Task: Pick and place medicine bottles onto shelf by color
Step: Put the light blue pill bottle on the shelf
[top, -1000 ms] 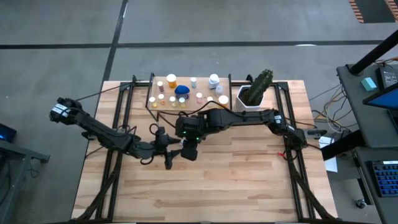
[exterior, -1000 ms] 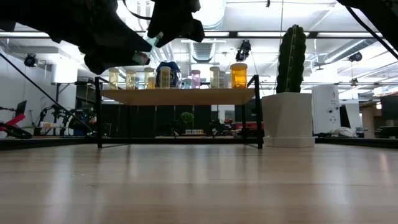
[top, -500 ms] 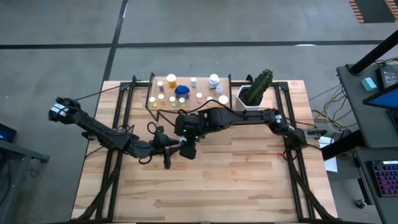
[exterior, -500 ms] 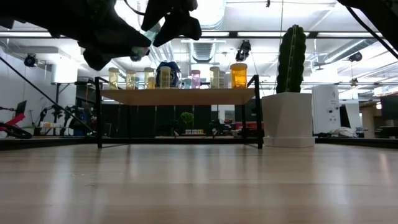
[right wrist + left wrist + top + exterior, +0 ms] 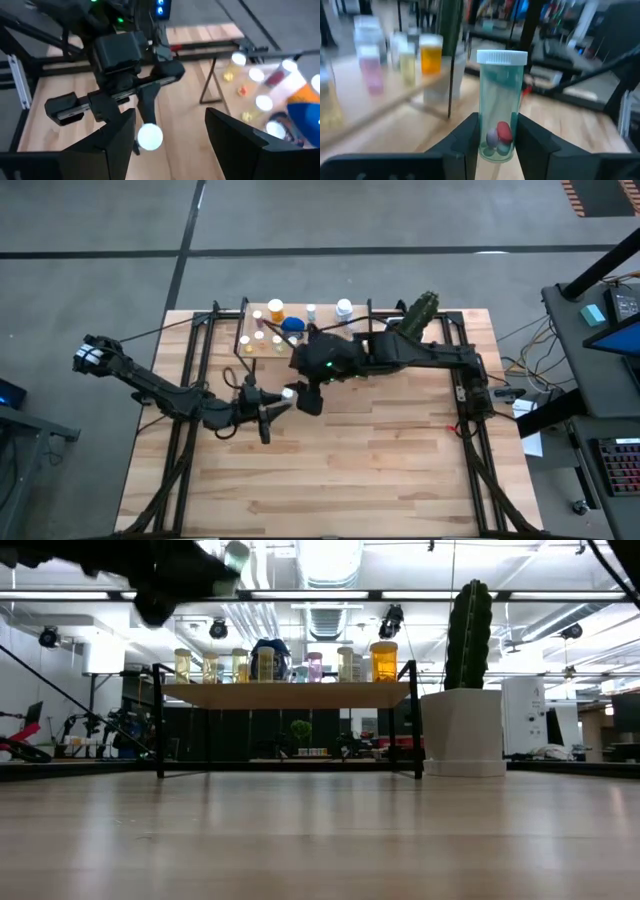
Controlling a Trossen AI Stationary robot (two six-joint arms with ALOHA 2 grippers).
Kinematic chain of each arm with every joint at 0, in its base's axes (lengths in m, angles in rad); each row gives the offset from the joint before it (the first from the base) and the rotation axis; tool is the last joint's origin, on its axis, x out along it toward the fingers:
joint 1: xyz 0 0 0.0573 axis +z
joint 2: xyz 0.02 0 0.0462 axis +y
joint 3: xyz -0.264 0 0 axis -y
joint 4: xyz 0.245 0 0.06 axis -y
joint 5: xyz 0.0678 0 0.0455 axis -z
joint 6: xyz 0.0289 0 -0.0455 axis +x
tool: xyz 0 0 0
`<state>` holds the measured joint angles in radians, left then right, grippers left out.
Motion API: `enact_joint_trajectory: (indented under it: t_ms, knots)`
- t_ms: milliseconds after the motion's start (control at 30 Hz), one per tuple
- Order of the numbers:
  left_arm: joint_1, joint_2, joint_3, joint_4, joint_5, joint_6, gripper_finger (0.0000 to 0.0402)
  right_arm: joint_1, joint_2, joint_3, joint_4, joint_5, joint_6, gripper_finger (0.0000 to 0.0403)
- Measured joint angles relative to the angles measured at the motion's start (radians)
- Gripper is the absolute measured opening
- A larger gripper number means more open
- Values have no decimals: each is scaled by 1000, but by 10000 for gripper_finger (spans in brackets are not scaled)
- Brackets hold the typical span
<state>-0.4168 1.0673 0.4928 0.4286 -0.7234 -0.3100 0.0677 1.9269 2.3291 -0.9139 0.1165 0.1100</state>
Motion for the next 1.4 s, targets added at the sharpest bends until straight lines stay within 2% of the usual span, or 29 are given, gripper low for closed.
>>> enact_joint_trajectory:
  t_ms: [200, 500, 700, 1067, 1267, 1400]
  knots:
    - [0, -74, 2, 132, -12, 181, 92, 16, 1, -76, 111, -22, -24, 230]
    - [0, -105, 2, 159, -17, 216, 92, 15, -5, -125, 236, -30, -3, 219]
    - [0, -99, 1, 158, -16, 220, 92, 15, -5, -125, 242, -1, -6, 185]
    - [0, -99, 0, 161, -16, 221, 92, 15, -5, -125, 240, 19, -12, 96]
    - [0, -99, 0, 161, -16, 222, 96, 15, -5, -125, 238, 18, -4, 107]
    - [0, -99, -2, 159, -15, 222, 117, 15, -5, -125, 219, 19, 7, 114]
